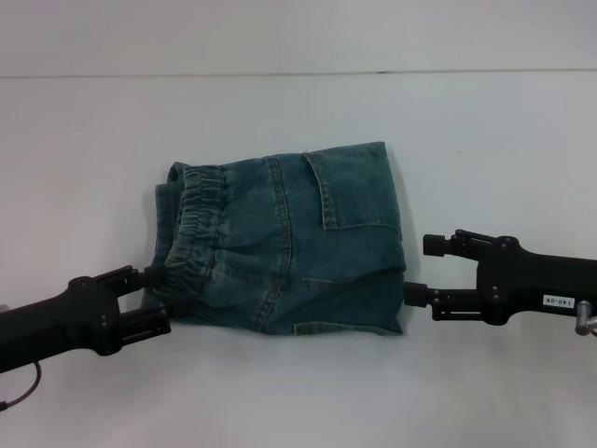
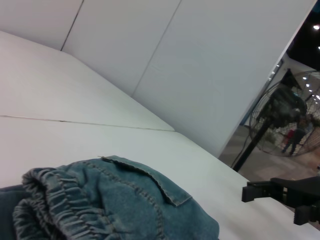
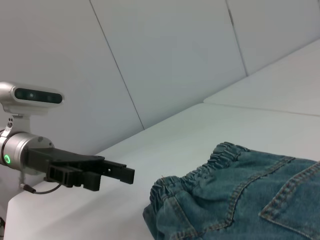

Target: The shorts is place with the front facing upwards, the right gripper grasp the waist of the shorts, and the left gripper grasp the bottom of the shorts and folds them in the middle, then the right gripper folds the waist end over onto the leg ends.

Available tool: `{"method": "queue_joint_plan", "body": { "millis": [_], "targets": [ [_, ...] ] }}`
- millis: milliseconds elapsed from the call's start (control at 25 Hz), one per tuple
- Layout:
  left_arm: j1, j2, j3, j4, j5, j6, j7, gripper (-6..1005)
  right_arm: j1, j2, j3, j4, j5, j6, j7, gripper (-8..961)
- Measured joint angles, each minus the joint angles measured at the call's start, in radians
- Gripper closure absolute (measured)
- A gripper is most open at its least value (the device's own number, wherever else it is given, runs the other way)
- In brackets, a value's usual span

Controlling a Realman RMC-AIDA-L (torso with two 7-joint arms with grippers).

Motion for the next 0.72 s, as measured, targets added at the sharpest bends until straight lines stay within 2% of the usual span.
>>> {"method": "queue_joint_plan", "body": {
  "millis": [120, 400, 720],
  "targets": [
    [-0.002, -0.006, 0.003, 0.0, 0.0, 0.001, 0.0, 244, 0.005, 0.0, 0.0, 0.0, 0.0, 0.002, 0.001, -6],
    [0.005, -0.021, 0.001, 0.0, -0.001, -0.018, 0.0, 150, 0.016, 0.0, 0.0, 0.001, 0.004, -0.005, 0.005, -5],
    [0.009, -0.022, 0.003, 0.0, 0.0, -0.021, -0.001, 111, 0.016, 0.0, -0.001, 0.002, 0.004, -0.004, 0.0, -5]
  ]
}}
